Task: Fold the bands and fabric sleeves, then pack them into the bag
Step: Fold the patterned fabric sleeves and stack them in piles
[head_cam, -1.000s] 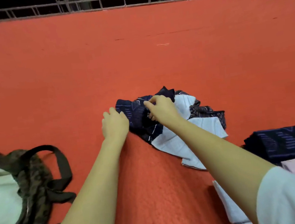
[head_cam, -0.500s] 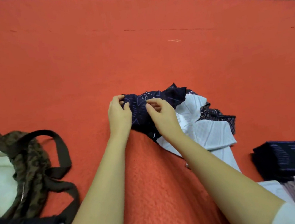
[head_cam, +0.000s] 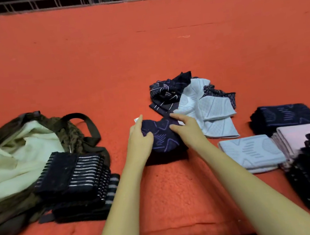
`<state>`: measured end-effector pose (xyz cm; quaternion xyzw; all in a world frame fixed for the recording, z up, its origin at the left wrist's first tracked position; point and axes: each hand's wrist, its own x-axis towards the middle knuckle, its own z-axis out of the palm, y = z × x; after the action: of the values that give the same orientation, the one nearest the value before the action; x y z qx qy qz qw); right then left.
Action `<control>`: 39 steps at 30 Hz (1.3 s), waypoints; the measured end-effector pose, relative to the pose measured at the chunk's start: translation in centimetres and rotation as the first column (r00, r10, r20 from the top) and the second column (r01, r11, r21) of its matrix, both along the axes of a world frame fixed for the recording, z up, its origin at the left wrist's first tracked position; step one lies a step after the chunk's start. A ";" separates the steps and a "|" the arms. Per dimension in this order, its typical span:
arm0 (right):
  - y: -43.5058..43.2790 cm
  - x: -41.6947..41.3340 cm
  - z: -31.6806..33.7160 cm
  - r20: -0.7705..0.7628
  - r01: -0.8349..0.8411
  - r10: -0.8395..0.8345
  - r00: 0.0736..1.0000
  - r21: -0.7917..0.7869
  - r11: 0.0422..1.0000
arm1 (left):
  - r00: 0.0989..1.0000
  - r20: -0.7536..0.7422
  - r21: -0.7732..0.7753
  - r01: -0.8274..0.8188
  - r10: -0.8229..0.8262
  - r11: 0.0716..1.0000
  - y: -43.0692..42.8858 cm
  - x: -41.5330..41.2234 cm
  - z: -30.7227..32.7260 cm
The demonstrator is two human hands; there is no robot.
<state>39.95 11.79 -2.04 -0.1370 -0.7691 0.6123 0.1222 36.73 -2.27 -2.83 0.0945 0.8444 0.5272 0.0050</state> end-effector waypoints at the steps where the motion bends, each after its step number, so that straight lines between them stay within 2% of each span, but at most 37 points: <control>1: 0.0 1.1 -0.2 -0.012 -0.018 0.018 1.000 0.041 0.999 | 1.000 0.002 0.023 0.029 -0.029 0.999 -0.3 1.0 -0.2; 3: -0.1 3.0 -0.2 -0.080 -0.045 0.054 0.995 0.114 0.992 | 0.994 -0.069 0.089 0.091 -0.085 0.992 -0.9 2.6 0.0; 5: -0.3 4.6 0.3 -0.177 -0.042 0.072 0.982 0.168 0.985 | 0.970 -0.212 0.151 0.152 -0.118 0.977 -1.4 3.7 1.1; 8: -0.5 5.4 1.8 -0.292 0.020 0.028 0.956 0.157 0.987 | 0.933 -0.348 0.207 0.174 -0.094 0.963 -1.7 3.7 2.9; 10: -0.3 4.5 1.8 -0.266 0.053 -0.013 0.964 0.147 0.988 | 0.952 -0.300 0.174 0.114 -0.057 0.978 -1.4 2.6 2.7; 14: -0.4 3.8 -1.5 0.002 0.064 -0.065 0.998 0.160 0.985 | 0.998 -0.061 -0.076 0.006 -0.010 0.997 -1.2 1.7 -0.7; 16: -0.4 4.7 -3.5 0.028 0.044 -0.050 0.998 0.190 0.981 | 1.000 -0.007 -0.121 -0.003 0.003 0.993 -1.7 2.7 -2.3; 19: -0.3 6.1 -4.8 -0.016 0.036 -0.033 0.999 0.199 0.979 | 0.997 -0.075 -0.117 -0.002 -0.007 0.993 -2.2 4.1 -3.6; 22: -0.7 6.6 -4.8 -0.095 0.060 -0.039 0.995 0.227 0.972 | 0.985 -0.168 -0.048 0.028 -0.036 0.998 -2.2 4.6 -3.7; 25: -0.8 7.3 -4.8 -0.166 0.088 -0.046 0.985 0.254 0.963 | 0.977 -0.203 0.000 0.062 -0.060 0.998 -2.2 4.9 -3.7; 27: -0.6 7.7 -4.7 -0.156 0.088 -0.046 0.987 0.273 0.958 | 0.974 -0.217 -0.003 0.065 -0.064 0.998 -2.4 4.9 -3.6; 28: -0.5 7.9 -4.8 -0.135 0.073 -0.032 0.990 0.310 0.948 | 0.972 -0.224 -0.029 0.061 -0.066 0.998 -2.6 5.0 -3.6; 30: -0.6 8.4 -5.4 -0.088 0.036 0.003 0.996 0.439 0.898 | 0.966 -0.248 -0.176 0.028 -0.072 0.984 -2.9 5.5 -4.2; 31: -0.7 8.7 -5.7 -0.080 0.033 0.010 0.997 0.520 0.853 | 0.961 -0.268 -0.260 -0.001 -0.071 0.966 -3.0 5.9 -4.5; 33: -1.0 9.2 -6.3 -0.106 0.067 0.004 0.994 0.652 0.755 | 0.947 -0.314 -0.325 -0.035 -0.073 0.945 -3.3 6.5 -4.9; 36: -1.1 9.6 -6.3 -0.143 0.091 0.015 0.990 0.698 0.711 | 0.925 -0.333 -0.350 0.056 -0.181 0.935 -3.6 7.4 -4.5; 39: -1.2 9.9 -6.1 -0.138 0.013 0.118 0.983 0.703 0.711 | 0.872 -0.343 -0.396 0.203 -0.349 0.895 -4.1 8.3 -4.7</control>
<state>49.84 10.61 -8.19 -0.0048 -0.9335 0.2879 0.2137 45.00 -6.38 -7.51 0.3206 0.8838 0.3319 -0.0770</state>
